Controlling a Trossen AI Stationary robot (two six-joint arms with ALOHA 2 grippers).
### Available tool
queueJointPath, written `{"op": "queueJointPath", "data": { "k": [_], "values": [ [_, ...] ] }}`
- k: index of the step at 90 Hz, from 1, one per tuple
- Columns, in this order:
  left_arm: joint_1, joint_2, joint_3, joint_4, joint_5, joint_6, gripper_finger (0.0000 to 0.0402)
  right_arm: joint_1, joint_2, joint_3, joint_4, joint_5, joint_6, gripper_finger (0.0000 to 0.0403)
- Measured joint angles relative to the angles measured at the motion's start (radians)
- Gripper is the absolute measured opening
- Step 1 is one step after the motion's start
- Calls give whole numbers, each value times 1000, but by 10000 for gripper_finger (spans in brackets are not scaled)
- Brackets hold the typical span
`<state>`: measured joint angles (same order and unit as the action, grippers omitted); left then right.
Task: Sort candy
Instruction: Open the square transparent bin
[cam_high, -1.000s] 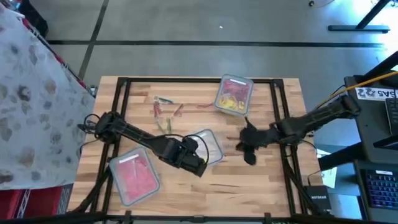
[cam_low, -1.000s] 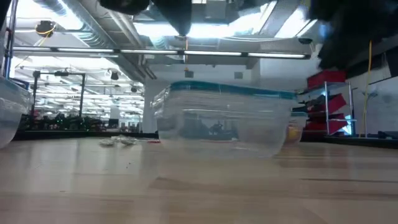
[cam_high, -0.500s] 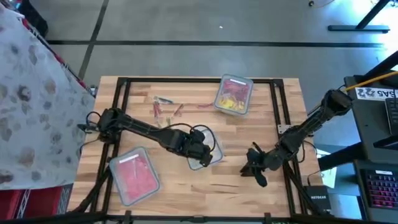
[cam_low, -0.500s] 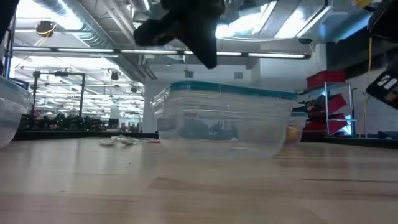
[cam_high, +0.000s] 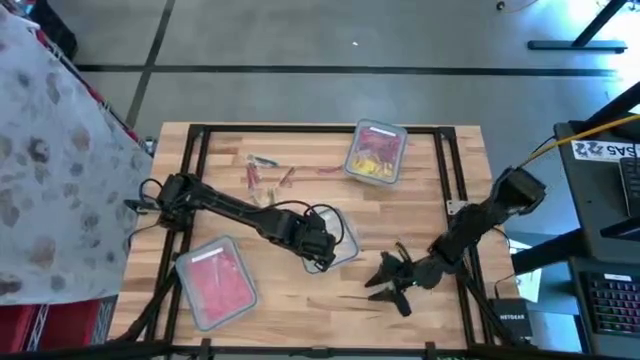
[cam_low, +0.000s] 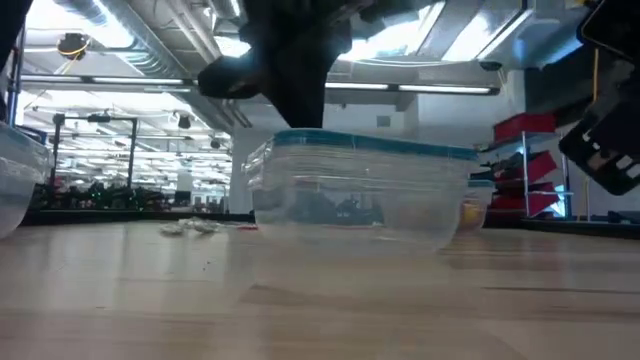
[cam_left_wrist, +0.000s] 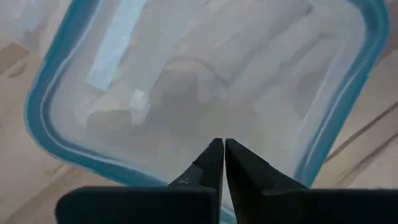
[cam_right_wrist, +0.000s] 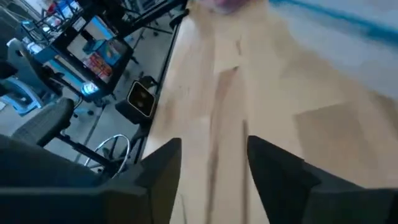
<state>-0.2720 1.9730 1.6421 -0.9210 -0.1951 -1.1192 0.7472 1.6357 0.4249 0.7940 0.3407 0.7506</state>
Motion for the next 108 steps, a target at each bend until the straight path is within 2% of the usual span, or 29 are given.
{"op": "queueJointPath", "data": {
  "k": [15,34,42,55,71,90,108],
  "values": [
    [-10,12,-20,29,2,60,0,0,140,100,21,41,1,195],
    [-13,8,-105,139,29,95,0,-1,208,124,26,266,100,198],
    [-17,8,-128,188,29,109,0,-2,219,124,35,327,108,198],
    [-25,10,-141,247,31,160,0,-20,261,124,59,340,114,198],
    [-28,12,-143,238,31,224,0,-77,295,123,69,349,109,198],
    [-29,22,-144,222,28,286,0,-94,293,121,104,429,77,198],
    [-31,53,-141,208,25,316,0,-94,293,129,183,409,-6,198]
  ]
}}
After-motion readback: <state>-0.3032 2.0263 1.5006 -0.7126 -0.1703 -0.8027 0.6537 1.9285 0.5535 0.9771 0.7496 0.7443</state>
